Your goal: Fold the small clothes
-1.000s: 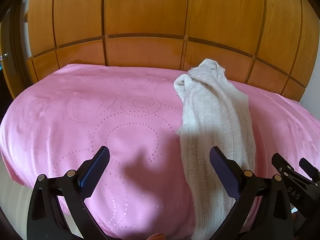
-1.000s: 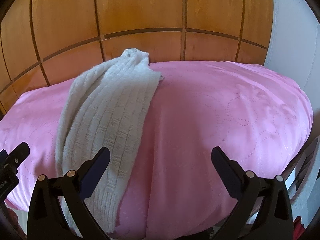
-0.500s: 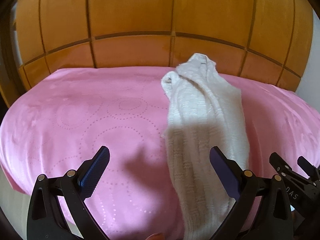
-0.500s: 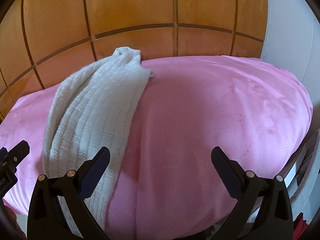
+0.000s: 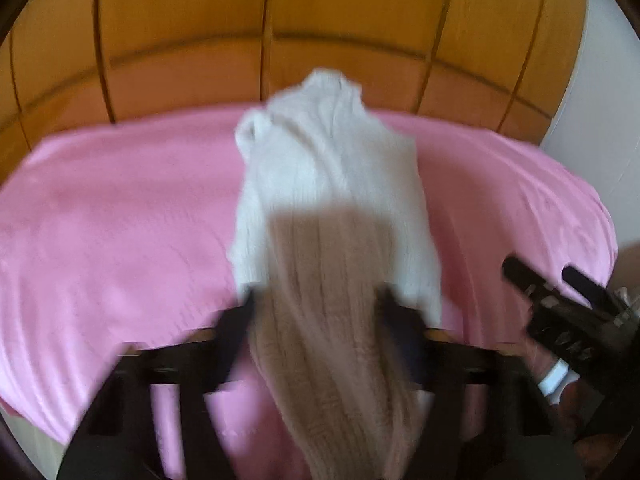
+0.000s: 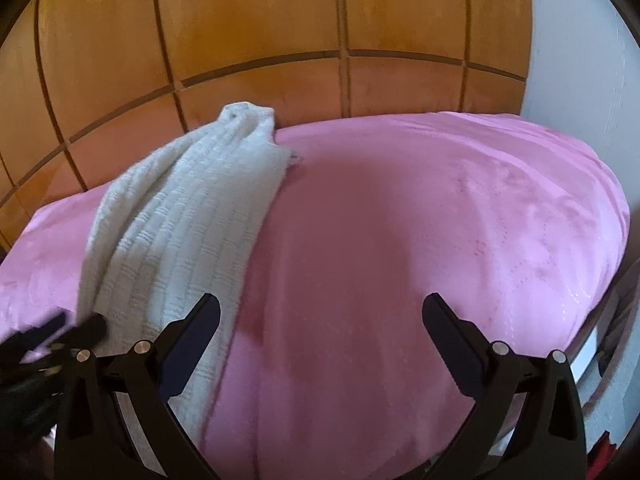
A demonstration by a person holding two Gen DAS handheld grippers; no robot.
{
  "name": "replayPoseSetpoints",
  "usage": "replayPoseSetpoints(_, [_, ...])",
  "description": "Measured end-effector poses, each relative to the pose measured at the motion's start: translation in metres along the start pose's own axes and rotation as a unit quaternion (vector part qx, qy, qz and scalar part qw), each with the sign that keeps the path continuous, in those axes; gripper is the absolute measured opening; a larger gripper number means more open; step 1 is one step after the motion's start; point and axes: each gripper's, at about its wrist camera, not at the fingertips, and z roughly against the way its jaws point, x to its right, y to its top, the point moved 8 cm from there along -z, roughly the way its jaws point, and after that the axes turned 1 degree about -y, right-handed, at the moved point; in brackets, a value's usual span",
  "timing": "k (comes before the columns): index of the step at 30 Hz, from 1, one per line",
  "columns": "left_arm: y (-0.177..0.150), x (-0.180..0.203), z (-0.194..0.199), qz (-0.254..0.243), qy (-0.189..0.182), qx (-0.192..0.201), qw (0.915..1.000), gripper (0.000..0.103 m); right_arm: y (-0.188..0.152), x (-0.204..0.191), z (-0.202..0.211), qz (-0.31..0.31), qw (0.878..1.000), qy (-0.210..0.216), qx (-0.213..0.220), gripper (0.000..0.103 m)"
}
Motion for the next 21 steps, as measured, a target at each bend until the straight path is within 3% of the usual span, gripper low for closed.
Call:
replayPoseSetpoints(6, [0.001, -0.016, -0.012, 0.069, -0.080, -0.015, 0.9943, 0.043, 0.003, -0.024, -0.001, 0.014, 0.998, 0.056, -0.012, 0.093])
replayPoseSetpoints(7, [0.002, -0.015, -0.012, 0.071, -0.090, -0.015, 0.9933, 0.026, 0.004, -0.028, -0.002, 0.011, 0.997, 0.068, -0.018, 0.092])
replayPoseSetpoints(8, [0.002, -0.014, -0.011, 0.071, -0.101, -0.014, 0.9923, 0.021, 0.004, -0.033, -0.003, 0.012, 0.997, 0.078, -0.024, 0.090])
replayPoseSetpoints(9, [0.005, -0.016, -0.009, 0.068, -0.099, -0.006, 0.9928, 0.009, 0.005, -0.039, -0.004, 0.015, 0.995, 0.090, -0.029, 0.085])
replayPoseSetpoints(12, [0.013, -0.035, 0.011, 0.091, -0.115, 0.020, 0.9890, 0.006, 0.007, -0.061, -0.008, 0.019, 0.988, 0.138, -0.059, 0.077])
replayPoseSetpoints(14, [0.021, -0.059, 0.028, 0.115, -0.119, 0.039, 0.9854, 0.006, 0.008, -0.079, -0.011, 0.028, 0.984, 0.161, -0.074, 0.068])
replayPoseSetpoints(17, [0.031, -0.098, 0.048, 0.141, -0.102, 0.064, 0.9826, 0.006, 0.001, -0.124, -0.019, 0.060, 0.972, 0.197, -0.110, 0.065])
replayPoseSetpoints(19, [0.039, -0.128, 0.057, 0.165, -0.087, 0.078, 0.9793, 0.006, -0.012, -0.145, -0.027, 0.103, 0.971, 0.176, -0.122, 0.063])
replayPoseSetpoints(20, [0.042, -0.142, 0.058, 0.175, -0.076, 0.082, 0.9783, 0.006, -0.019, -0.153, -0.031, 0.128, 0.970, 0.161, -0.129, 0.054])
replayPoseSetpoints(21, [0.047, -0.160, 0.061, 0.185, -0.062, 0.087, 0.9770, 0.006, -0.029, -0.159, -0.034, 0.156, 0.967, 0.153, -0.135, 0.037])
